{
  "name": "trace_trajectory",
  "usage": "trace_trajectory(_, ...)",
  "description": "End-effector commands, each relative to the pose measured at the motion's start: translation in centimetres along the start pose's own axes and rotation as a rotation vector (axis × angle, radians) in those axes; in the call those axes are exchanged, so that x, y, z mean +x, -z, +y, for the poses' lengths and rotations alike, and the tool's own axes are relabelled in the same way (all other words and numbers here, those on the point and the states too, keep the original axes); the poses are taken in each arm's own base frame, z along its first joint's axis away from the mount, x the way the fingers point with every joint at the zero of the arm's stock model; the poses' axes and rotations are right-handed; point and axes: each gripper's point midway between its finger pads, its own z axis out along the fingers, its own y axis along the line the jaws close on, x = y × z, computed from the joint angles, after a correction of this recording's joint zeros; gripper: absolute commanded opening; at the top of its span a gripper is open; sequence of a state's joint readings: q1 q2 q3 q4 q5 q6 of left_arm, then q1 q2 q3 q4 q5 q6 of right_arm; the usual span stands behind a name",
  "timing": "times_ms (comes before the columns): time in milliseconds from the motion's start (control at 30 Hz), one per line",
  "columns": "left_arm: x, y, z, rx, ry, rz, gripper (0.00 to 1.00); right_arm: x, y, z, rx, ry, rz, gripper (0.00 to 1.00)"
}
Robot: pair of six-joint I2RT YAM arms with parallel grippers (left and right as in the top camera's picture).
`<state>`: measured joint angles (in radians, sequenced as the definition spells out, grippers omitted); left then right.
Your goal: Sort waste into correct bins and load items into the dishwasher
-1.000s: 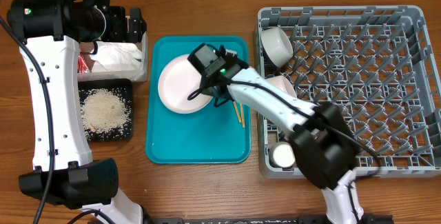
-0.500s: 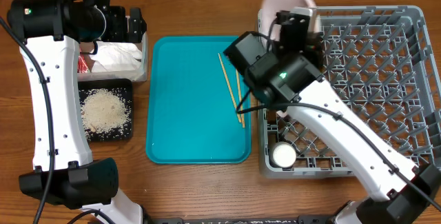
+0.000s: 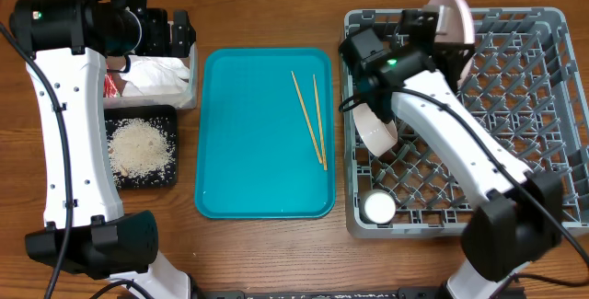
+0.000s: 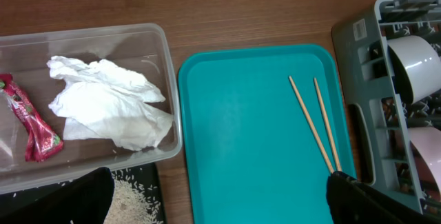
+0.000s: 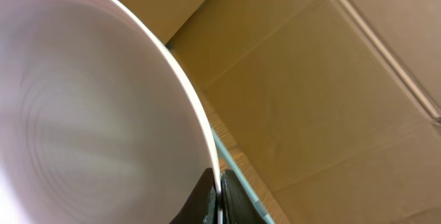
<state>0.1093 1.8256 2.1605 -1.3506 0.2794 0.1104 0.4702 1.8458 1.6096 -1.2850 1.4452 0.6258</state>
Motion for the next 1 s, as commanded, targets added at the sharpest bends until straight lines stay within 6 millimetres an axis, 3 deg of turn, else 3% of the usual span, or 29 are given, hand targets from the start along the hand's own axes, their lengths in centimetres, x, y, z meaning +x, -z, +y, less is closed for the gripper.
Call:
trace_trajectory(0, -0.2, 0.5, 0.0, -0.004, -0.008, -0.014, 1.0, 0.8, -0.2, 1.3, -0.026, -0.006, 0.023, 0.04)
trace_trajectory(233, -0.2, 0.5, 0.0, -0.004, -0.008, -0.014, 1.0, 2.9, 0.1, 4.5, -0.171, -0.044, 0.13, 0.04)
trace_trajectory(300, -0.2, 0.5, 0.0, -0.004, -0.008, -0.015, 1.0, 3.4, 0.4, 5.5, -0.222, -0.057, 0.167, 0.11)
trace_trajectory(333, -0.2, 0.5, 0.0, -0.004, -0.008, -0.015, 1.0, 3.6, 0.5, 5.9, -0.244, -0.06, 0.183, 0.29)
trace_trajectory(400, -0.2, 0.5, 0.0, -0.004, -0.008, -0.014, 1.0, 3.8, 0.7, 6.6, -0.279, -0.079, 0.202, 0.98)
trace_trajectory(633, -0.2, 0.5, 0.0, -0.004, -0.008, -0.015, 1.0, 2.7, 1.7, 7.0, -0.374, -0.084, 0.24, 1.0)
trace_trajectory(800, -0.2, 0.5, 0.0, -0.004, -0.008, -0.014, 1.0, -1.1, 3.3, 4.5, -0.476, -0.131, 0.252, 1.0)
trace_trajectory(900, -0.2, 0.5, 0.0, -0.004, -0.008, -0.014, 1.0, -4.7, 6.5, 3.3, -0.693, -0.12, 0.242, 1.0)
trace_trajectory(967, -0.2, 0.5, 0.0, -0.004, -0.008, -0.015, 1.0, -6.1, 9.6, 4.3, -0.893, -0.116, 0.24, 1.0)
